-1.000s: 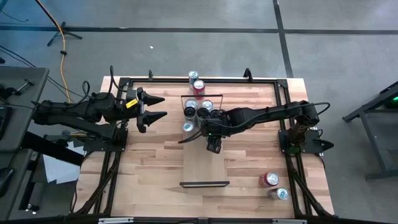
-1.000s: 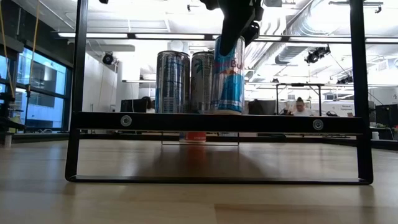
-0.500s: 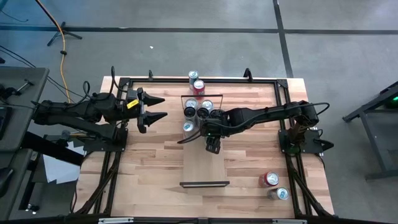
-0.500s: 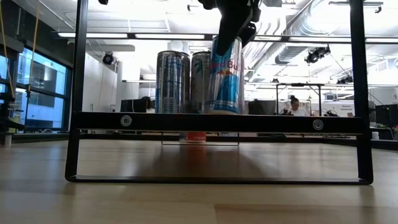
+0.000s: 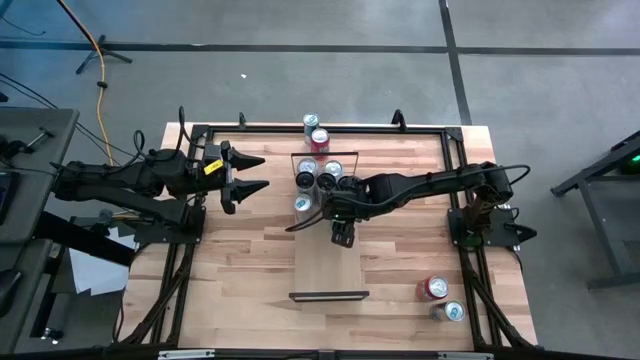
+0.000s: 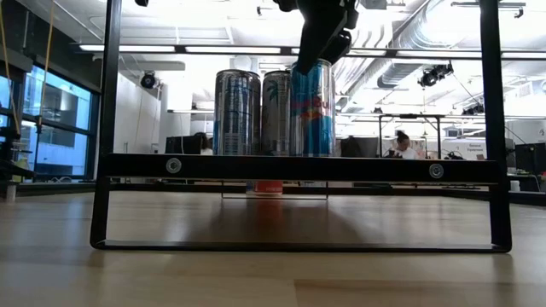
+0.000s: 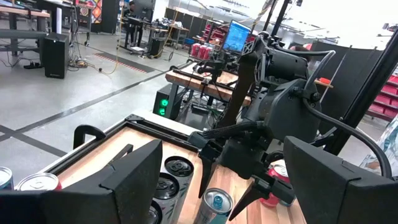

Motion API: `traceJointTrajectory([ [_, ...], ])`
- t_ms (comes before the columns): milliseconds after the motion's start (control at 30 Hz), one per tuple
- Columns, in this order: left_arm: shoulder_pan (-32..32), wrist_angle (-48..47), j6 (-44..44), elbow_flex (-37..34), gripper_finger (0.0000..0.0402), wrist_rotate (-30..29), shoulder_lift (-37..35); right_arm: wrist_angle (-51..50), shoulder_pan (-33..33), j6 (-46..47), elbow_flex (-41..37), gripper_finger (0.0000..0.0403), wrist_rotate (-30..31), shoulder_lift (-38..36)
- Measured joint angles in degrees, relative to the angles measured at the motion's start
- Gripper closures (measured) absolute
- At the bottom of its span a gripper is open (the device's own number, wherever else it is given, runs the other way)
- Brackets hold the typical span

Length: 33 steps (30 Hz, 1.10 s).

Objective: Place canned beverage on shelf
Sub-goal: Put the top right blue soda can on the shelf aligned with the other blue soda can

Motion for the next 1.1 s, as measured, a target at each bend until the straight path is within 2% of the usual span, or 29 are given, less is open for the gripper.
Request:
traceJointTrajectory([
  [567,0.0,0.0,0.0,0.0,0.0108,0.0,0.0,0.1,0.0,-1.5,0.0,0.0130,-0.9,0.0],
  [667,0.0,0.0,0.0,0.0,0.0108,0.0,0.0,0.1,0.0,-1.5,0.0,0.0111,-0.9,0.0],
  [933,0.0,0.0,0.0,0.0,0.0108,0.0,0.0,-0.1,-0.1,-4.8,0.0,0.0026,-1.1,0.0],
  [1100,0.0,0.0,0.0,0.0,0.0108,0.0,0.0,-0.9,-1.2,-10.3,0.0,0.0011,-9.7,-0.7],
])
